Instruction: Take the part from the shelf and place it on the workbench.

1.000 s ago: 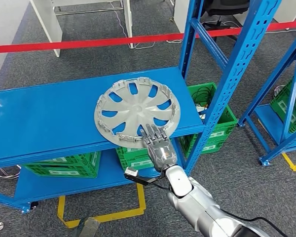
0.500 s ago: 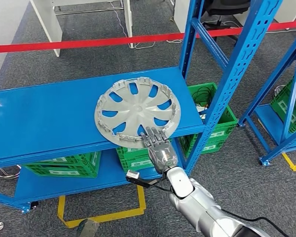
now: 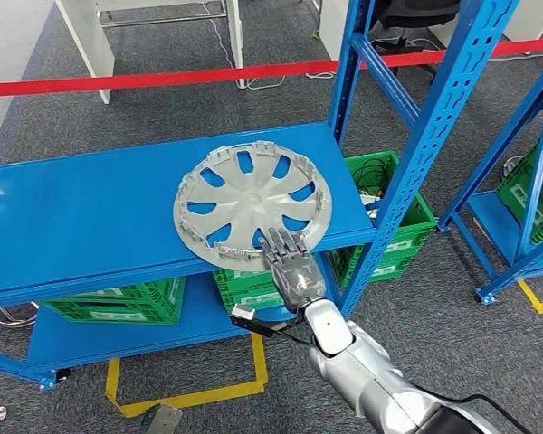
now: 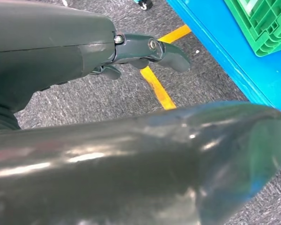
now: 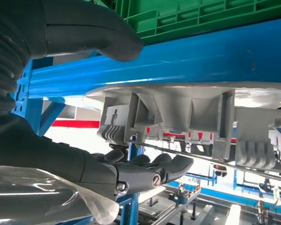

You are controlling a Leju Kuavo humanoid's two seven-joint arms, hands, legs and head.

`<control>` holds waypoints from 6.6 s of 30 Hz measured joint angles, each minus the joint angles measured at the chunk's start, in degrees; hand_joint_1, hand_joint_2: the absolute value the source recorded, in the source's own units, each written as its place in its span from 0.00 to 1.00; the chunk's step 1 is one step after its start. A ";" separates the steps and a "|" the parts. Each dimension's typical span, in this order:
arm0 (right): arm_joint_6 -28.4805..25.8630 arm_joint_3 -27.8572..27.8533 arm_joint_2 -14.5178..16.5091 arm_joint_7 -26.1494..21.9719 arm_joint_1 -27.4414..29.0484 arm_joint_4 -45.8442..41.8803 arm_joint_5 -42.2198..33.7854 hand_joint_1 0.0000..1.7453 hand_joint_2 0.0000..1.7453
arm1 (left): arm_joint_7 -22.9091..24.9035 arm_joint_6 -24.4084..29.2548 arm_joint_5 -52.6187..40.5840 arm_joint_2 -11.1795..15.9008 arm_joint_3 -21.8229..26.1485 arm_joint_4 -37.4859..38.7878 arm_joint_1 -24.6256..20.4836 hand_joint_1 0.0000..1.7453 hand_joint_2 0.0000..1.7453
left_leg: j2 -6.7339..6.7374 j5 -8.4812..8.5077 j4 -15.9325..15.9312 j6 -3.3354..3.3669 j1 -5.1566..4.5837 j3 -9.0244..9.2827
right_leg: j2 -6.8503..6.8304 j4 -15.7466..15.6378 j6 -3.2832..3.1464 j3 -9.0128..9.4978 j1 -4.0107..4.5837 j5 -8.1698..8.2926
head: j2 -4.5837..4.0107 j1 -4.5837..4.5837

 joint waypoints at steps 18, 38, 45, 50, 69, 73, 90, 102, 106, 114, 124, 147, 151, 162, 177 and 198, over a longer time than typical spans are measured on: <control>0.00 -1.42 1.31 -0.04 -1.37 0.57 0.43 0.17 1.00 | 0.76 -0.52 -0.82 0.02 0.00 0.00 0.06 0.00 0.00 | 0.00 0.00 0.00 0.00 0.00 0.00 | 0.00 0.00 0.00 0.00 0.00 0.00 | 0.00 -0.01; -0.38 -1.43 2.22 1.53 -2.95 4.17 -0.48 1.00 1.00 | -0.09 -0.85 -0.83 -0.37 -0.01 0.00 -0.23 0.00 0.00 | 0.00 0.00 0.01 0.00 0.00 0.01 | 0.00 0.00 0.00 0.00 0.00 0.00 | 0.00 0.00; -0.46 -1.40 2.22 1.46 -2.72 5.04 -0.50 1.00 1.00 | -0.10 -1.56 -0.67 -1.09 0.00 -0.09 -0.67 0.00 0.00 | 0.00 0.00 0.01 0.00 -0.01 0.01 | 0.00 0.00 0.00 0.00 0.00 0.00 | 0.00 -0.01; -0.51 -1.42 2.20 0.11 -1.42 2.47 0.14 1.00 1.00 | -0.83 -3.41 0.53 -1.18 0.03 -0.13 -0.72 0.00 0.00 | 0.00 0.00 0.01 0.00 0.00 0.01 | 0.00 0.00 0.00 0.00 0.00 0.00 | 0.00 -0.01; -0.36 1.82 0.22 -21.78 15.62 -54.26 0.63 1.00 1.00 | -5.28 -6.21 6.39 -0.77 3.65 -0.15 -0.39 0.00 1.00 | -0.02 -0.02 0.00 -0.01 0.01 -0.27 | -0.04 0.00 -0.01 -0.26 0.01 -0.03 | 0.00 -0.01; -0.29 1.84 1.45 -27.84 19.10 -63.60 0.60 1.00 1.00 | -5.27 -7.10 6.66 -0.37 4.20 -0.15 -0.04 0.00 1.00 | -0.03 -0.04 -0.01 0.00 0.01 -0.30 | -0.06 0.00 -0.02 -0.27 0.01 -0.06 | 0.00 -0.01; 0.23 1.26 2.97 -31.34 22.72 -81.68 2.52 1.00 1.00 | -0.11 -6.43 8.80 0.15 5.56 -0.15 0.48 0.00 1.00 | -0.01 -0.03 0.05 0.00 0.01 -0.27 | -0.03 0.00 0.01 -0.23 0.01 -0.01 | 0.00 -0.07; 0.55 -0.71 1.76 -28.05 26.04 -87.83 3.72 1.00 1.00 | 2.28 -3.41 10.29 1.66 5.87 -0.13 2.22 0.00 1.00 | 0.00 -0.03 0.05 0.01 0.01 -0.25 | 0.00 -0.01 0.02 -0.21 0.01 -0.01 | 0.00 -0.09; 0.56 -0.74 1.24 -27.25 26.37 -88.23 3.72 1.00 1.00 | 2.99 -2.90 11.55 2.15 6.34 -0.13 2.66 0.00 1.00 | 0.00 -0.03 0.06 0.01 0.01 -0.24 | 0.00 -0.01 0.02 -0.21 0.01 -0.01 | 0.00 -0.10; 0.75 0.02 -0.36 -24.47 26.63 -88.50 3.72 1.00 1.00 | 13.02 -7.02 15.99 3.20 8.55 -0.13 4.19 0.00 1.00 | 0.00 -0.04 0.05 0.01 0.01 -0.24 | 0.01 -0.01 0.02 -0.22 0.01 -0.01 | 0.00 -0.10; 0.89 0.52 -1.49 -21.10 28.25 -88.51 3.67 1.00 1.00 | 21.03 -9.56 17.34 3.66 10.60 -0.13 4.93 0.00 1.00 | 0.00 -0.03 0.05 0.01 0.01 -0.25 | -0.01 -0.01 0.02 -0.20 0.01 -0.01 | 0.00 -0.09; 0.90 0.63 -2.17 -19.51 28.53 -88.66 3.51 1.00 1.00 | 23.93 -9.41 12.57 3.27 7.76 -0.13 4.75 0.00 1.00 | 0.38 0.81 -0.65 1.00 0.22 -0.12 | -0.12 7.25 0.97 -3.86 -0.19 -3.52 | 0.00 -0.07; 0.90 0.15 -2.17 -19.74 28.66 -89.15 3.45 1.00 1.00 | 25.44 -9.37 9.79 2.84 4.55 -0.13 4.39 0.00 1.00 | 0.65 1.23 -0.81 0.98 0.95 -0.02 | -0.31 10.82 2.00 -5.78 -0.62 -2.90 | 0.00 0.04; 0.92 -0.89 -1.51 -20.48 28.91 -90.29 3.28 1.00 1.00 | 26.87 -9.00 4.40 2.92 1.19 0.17 3.26 0.00 1.00 | 1.03 -7.22 12.17 -2.37 0.97 -5.54 | -0.76 2.14 -1.06 -3.37 -0.67 1.34 | 0.00 -0.34; 0.92 -1.76 -0.79 -21.47 29.60 -90.89 3.32 1.00 1.00 | 27.55 -10.52 6.97 2.27 1.24 0.24 3.50 0.00 1.00 | 1.64 0.28 -0.24 1.15 0.62 0.32 | -0.83 9.91 1.51 -9.63 -0.26 -3.07 | 0.00 -0.10; 0.94 -0.42 -1.92 -17.72 29.22 -90.87 3.21 1.00 1.00 | 33.62 -26.28 23.27 1.92 21.46 0.22 5.32 0.00 1.00 | 1.71 -1.77 9.86 -3.14 1.91 -3.27 | -1.69 0.36 -0.72 -3.23 -0.05 2.68 | 0.00 -0.25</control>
